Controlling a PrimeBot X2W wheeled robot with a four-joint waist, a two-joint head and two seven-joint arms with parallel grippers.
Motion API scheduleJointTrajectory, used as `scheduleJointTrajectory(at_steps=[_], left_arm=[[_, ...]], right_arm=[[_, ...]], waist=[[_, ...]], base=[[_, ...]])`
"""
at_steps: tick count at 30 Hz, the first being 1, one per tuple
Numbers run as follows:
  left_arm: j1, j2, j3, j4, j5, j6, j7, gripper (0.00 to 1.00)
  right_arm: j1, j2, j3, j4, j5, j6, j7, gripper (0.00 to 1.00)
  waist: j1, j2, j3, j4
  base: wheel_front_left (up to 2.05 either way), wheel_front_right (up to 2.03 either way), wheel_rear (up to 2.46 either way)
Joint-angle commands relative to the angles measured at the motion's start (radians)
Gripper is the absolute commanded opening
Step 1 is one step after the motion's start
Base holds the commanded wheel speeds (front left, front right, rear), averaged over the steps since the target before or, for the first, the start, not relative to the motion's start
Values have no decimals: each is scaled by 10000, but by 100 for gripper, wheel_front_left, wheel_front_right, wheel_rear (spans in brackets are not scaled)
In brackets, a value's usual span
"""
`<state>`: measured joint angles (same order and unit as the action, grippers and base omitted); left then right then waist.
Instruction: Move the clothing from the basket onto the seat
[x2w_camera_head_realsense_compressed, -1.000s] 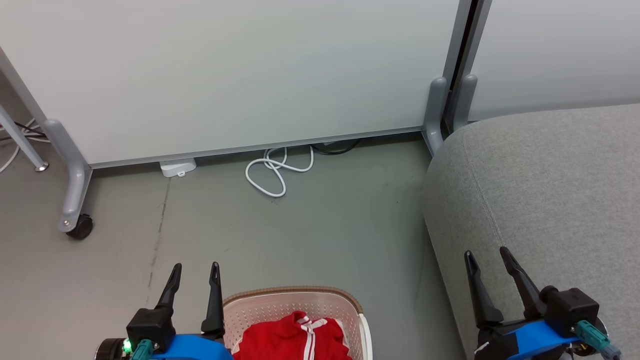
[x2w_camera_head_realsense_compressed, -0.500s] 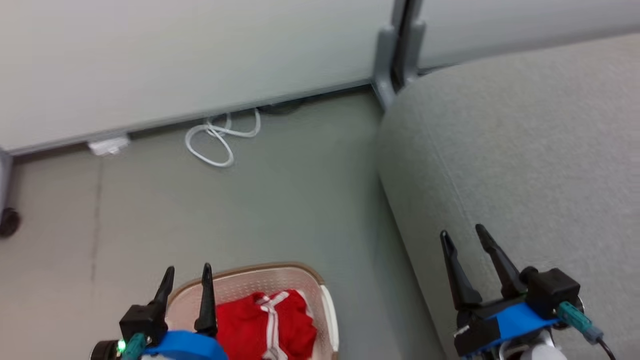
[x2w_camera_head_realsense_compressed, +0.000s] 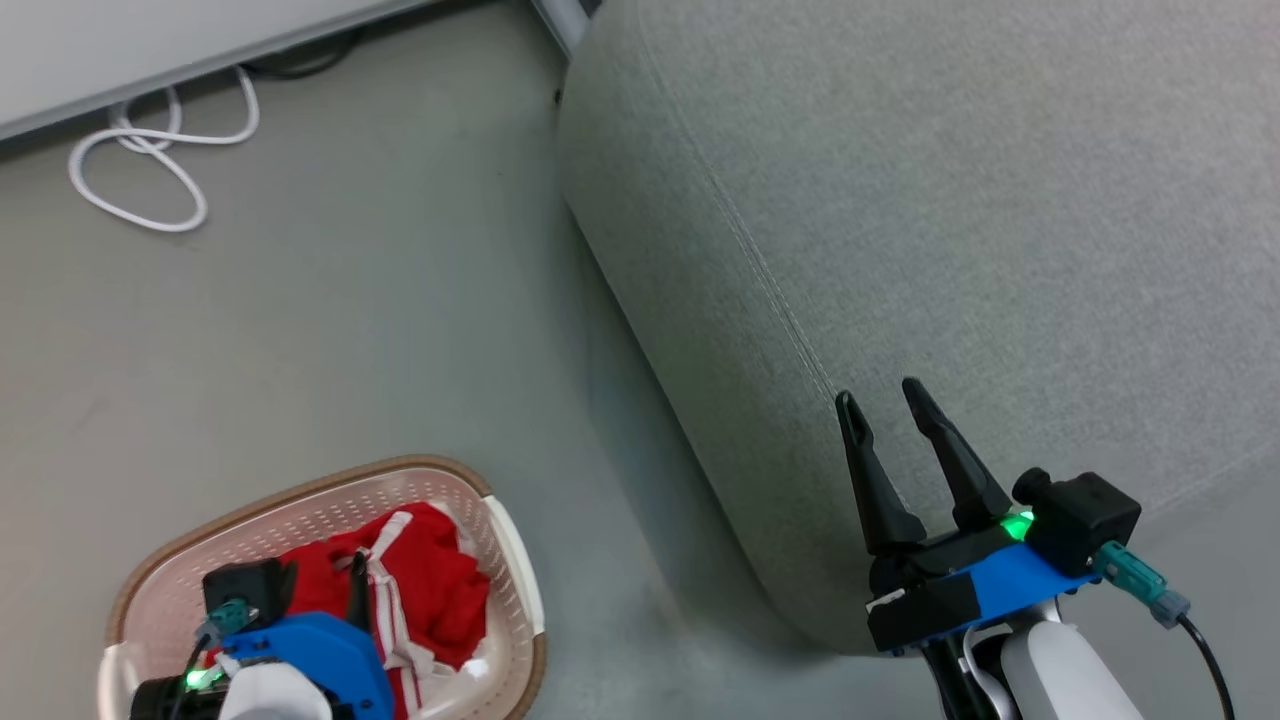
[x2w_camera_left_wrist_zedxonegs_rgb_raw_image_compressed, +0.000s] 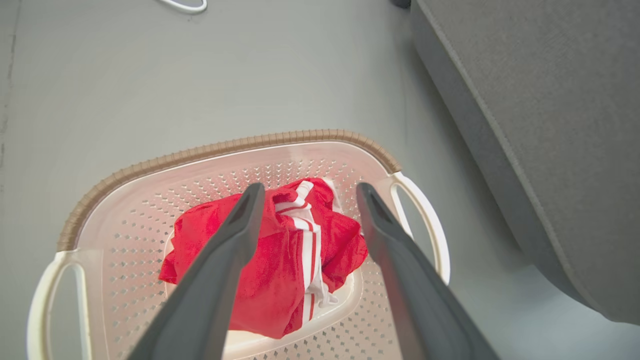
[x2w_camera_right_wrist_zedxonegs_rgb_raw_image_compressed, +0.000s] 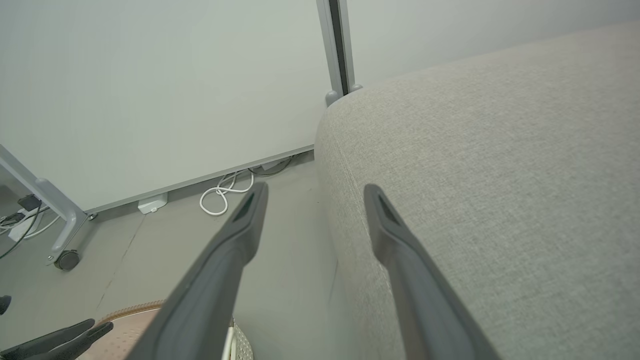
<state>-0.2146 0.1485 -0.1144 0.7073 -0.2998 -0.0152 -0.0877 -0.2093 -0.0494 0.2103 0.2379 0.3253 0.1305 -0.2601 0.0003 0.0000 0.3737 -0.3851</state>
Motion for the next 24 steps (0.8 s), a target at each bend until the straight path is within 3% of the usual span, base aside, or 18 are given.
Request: scheduleJointTrajectory(at_steps=[1,11,24], left_arm=[[-333,200,15,411,5,81,238,100],[-1588,901,232,1829,-59,361,793,100],[-2621,1922,-40,2511,347,829,1923,100]], right_arm=[[-257,-18,41,-101,182,4,-58,100],[-628,-19,427,-633,927,4,-59,100],[-1005,-18,826,-1036,1525,3,-59,100]], waist=[[-3,0,230,-165],[-3,0,1517,-887],[-3,0,2865,-1313]], base=[[0,0,0],[0,0,0],[0,0,0]])
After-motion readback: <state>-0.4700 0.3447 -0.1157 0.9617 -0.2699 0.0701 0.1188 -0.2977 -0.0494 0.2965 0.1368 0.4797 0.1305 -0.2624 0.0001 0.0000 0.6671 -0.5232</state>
